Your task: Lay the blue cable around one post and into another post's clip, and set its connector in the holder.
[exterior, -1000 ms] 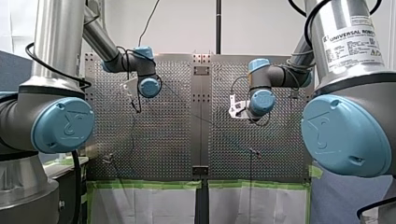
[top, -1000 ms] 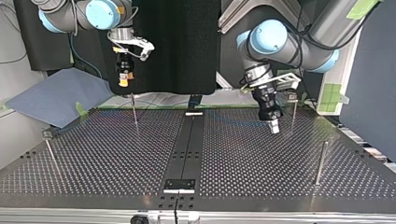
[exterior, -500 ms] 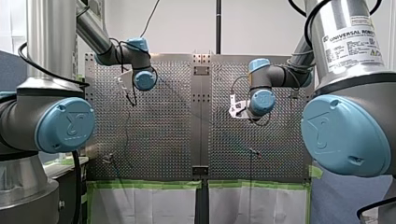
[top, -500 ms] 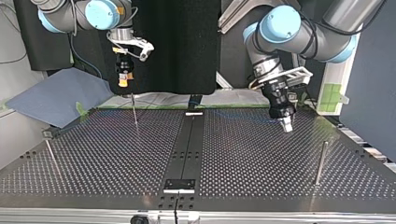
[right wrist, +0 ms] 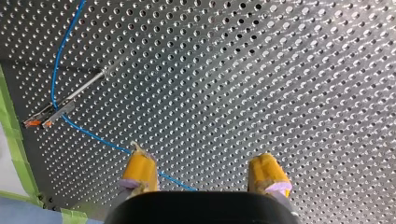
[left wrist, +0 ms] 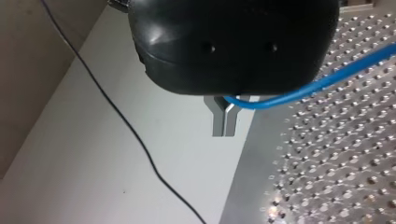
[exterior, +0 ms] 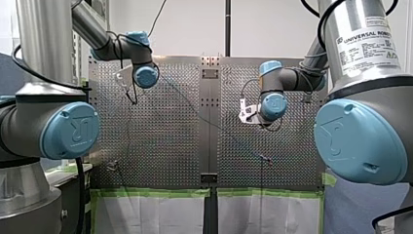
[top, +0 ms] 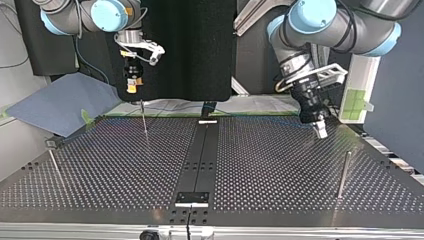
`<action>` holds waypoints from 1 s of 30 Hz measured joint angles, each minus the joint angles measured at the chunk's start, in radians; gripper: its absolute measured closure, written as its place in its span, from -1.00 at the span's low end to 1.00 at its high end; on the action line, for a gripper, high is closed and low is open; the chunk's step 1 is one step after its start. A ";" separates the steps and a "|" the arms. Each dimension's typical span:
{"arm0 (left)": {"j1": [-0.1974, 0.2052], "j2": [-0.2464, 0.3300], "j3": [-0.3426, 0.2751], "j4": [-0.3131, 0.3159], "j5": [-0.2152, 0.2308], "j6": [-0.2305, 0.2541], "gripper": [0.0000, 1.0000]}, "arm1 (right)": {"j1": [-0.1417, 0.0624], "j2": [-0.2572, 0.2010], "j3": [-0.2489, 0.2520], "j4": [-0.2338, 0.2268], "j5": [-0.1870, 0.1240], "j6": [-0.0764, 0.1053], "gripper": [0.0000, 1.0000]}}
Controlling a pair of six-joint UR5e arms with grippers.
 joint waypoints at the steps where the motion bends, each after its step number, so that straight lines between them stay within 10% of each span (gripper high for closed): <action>1: 0.002 0.005 -0.003 0.000 0.000 0.000 1.00 | 0.000 0.000 0.000 0.000 0.000 0.000 -1.00; 19: 0.057 0.047 -0.041 -0.023 -0.016 -0.010 1.00 | 0.000 -0.001 0.000 0.000 0.000 0.000 -1.00; 30: 0.079 -0.001 -0.041 0.033 0.065 -0.015 1.00 | 0.000 -0.001 0.000 -0.001 0.000 0.000 -1.00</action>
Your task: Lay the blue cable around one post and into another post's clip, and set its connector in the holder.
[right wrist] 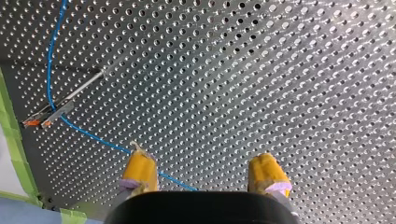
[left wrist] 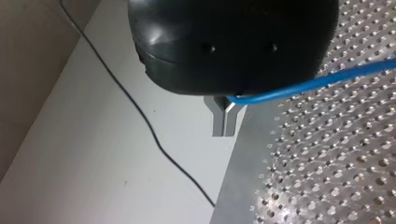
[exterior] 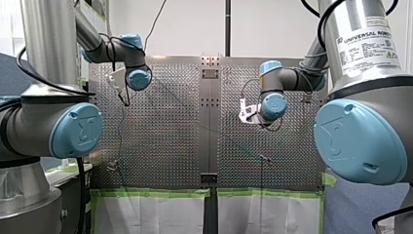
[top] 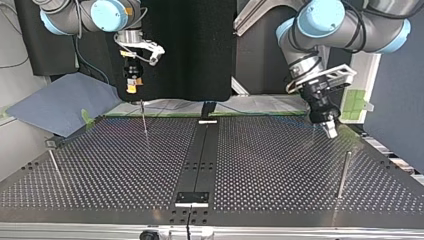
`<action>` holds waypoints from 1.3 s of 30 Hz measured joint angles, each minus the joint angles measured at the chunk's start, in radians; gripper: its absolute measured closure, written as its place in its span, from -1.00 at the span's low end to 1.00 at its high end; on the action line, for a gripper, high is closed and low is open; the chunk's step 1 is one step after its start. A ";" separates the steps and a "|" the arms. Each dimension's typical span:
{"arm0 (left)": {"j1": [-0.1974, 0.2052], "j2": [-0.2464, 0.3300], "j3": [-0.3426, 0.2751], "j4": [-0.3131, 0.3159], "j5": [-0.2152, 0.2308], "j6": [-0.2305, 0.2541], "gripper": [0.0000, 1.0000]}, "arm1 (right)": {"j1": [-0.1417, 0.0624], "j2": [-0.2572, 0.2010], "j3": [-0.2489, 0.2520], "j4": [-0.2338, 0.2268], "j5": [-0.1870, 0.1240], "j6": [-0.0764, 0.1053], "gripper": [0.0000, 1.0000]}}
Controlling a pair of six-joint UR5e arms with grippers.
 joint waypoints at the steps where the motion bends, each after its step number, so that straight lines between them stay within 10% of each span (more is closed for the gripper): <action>1: 0.002 -0.004 0.000 0.008 0.009 -0.002 1.00 | 0.000 0.000 0.000 0.000 0.000 0.000 -1.00; 11: 0.029 -0.012 0.025 0.054 0.077 -0.017 1.00 | -0.001 0.000 0.000 -0.002 0.000 0.000 -1.00; 39: 0.129 0.022 0.069 -0.011 0.075 -0.061 1.00 | -0.006 0.000 0.000 -0.004 0.000 -0.002 -1.00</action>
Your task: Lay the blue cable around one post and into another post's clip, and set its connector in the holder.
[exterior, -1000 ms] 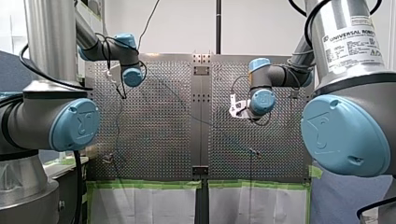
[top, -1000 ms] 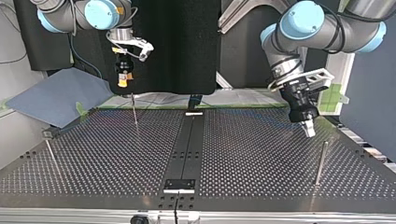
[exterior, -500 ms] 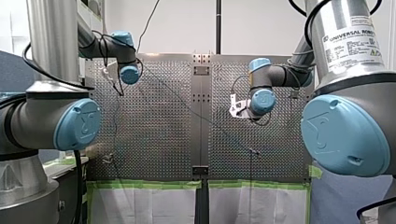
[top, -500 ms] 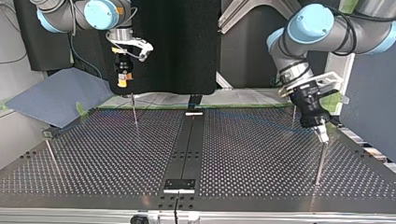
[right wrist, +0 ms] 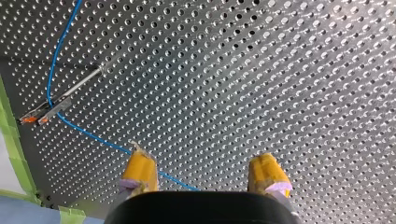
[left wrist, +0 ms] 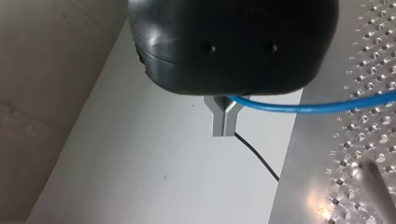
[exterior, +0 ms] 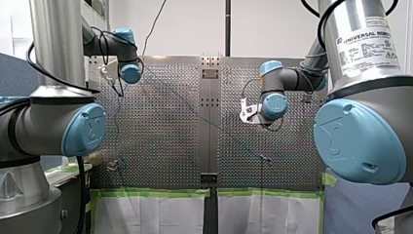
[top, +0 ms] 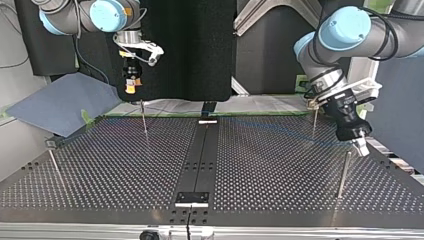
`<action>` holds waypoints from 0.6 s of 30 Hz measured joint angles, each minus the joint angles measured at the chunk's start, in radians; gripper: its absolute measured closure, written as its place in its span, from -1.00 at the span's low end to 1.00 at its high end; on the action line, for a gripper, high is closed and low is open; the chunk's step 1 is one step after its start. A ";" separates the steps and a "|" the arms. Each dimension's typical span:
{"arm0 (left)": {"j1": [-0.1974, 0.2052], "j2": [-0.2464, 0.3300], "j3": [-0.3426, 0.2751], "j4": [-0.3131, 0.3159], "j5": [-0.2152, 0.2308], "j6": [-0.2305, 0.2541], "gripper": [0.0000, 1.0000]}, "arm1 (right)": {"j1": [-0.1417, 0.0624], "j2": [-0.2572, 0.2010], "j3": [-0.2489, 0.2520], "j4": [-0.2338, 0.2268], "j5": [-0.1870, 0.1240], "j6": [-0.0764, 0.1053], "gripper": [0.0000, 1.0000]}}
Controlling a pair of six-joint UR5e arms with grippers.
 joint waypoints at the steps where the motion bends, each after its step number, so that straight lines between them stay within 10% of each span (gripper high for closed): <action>1: 0.005 0.000 0.000 -0.001 0.001 -0.002 1.00 | 0.000 0.000 0.000 0.000 0.000 0.000 -1.00; 18: 0.082 -0.005 0.045 -0.057 0.070 -0.021 1.00 | 0.000 0.000 0.001 0.000 0.000 -0.001 -1.00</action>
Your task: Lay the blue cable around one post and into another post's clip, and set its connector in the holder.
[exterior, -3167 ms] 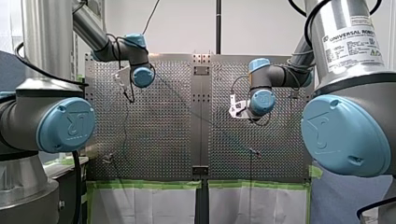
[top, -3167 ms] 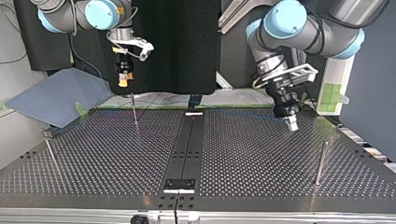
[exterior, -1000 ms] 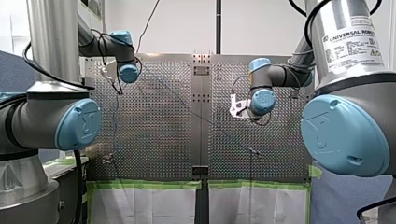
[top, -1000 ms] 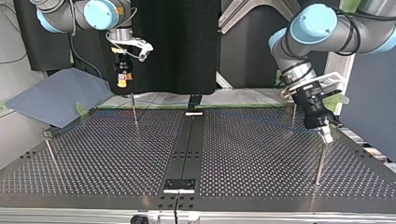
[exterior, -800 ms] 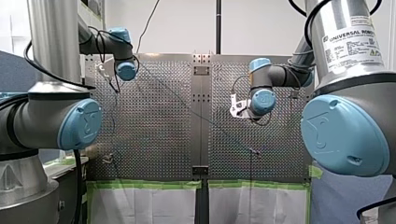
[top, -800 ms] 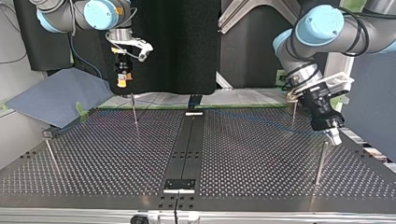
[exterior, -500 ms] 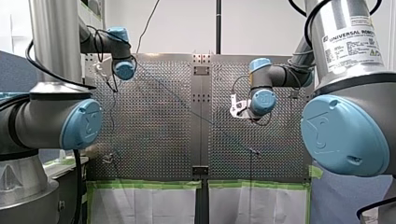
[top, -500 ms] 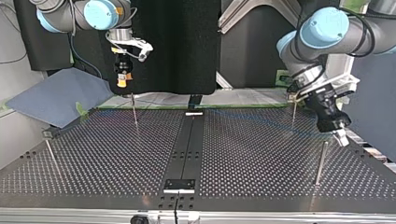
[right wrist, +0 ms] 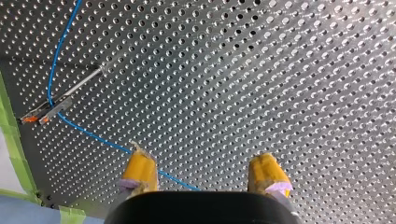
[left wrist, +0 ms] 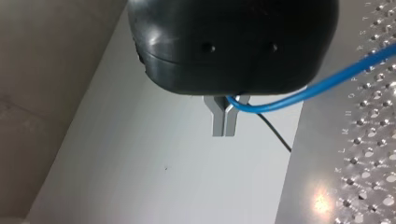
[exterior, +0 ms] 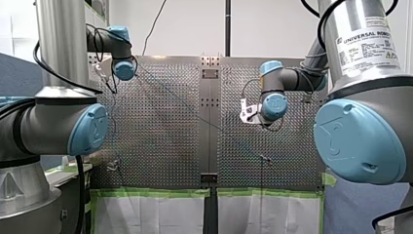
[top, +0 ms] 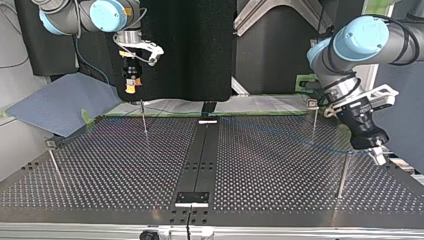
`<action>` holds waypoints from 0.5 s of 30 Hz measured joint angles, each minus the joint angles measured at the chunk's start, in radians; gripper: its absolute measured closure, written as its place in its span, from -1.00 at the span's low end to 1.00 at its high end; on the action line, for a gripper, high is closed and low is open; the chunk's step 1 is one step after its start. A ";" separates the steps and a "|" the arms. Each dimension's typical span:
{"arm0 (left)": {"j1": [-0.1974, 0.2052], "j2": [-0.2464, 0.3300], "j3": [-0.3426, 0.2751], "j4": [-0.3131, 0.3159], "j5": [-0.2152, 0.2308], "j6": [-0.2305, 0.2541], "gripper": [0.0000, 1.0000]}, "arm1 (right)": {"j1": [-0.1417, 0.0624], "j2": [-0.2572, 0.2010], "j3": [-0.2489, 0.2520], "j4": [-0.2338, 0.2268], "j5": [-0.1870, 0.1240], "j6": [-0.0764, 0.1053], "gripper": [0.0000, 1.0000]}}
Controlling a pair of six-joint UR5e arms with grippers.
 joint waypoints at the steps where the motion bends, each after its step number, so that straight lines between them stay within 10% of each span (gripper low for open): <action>1: 0.001 -0.003 0.003 -0.003 0.008 0.000 1.00 | 0.000 0.000 0.000 0.000 0.000 0.000 -1.00; 15: 0.028 -0.032 0.056 -0.052 0.039 0.000 1.00 | 0.000 0.000 0.001 0.000 0.000 -0.001 -1.00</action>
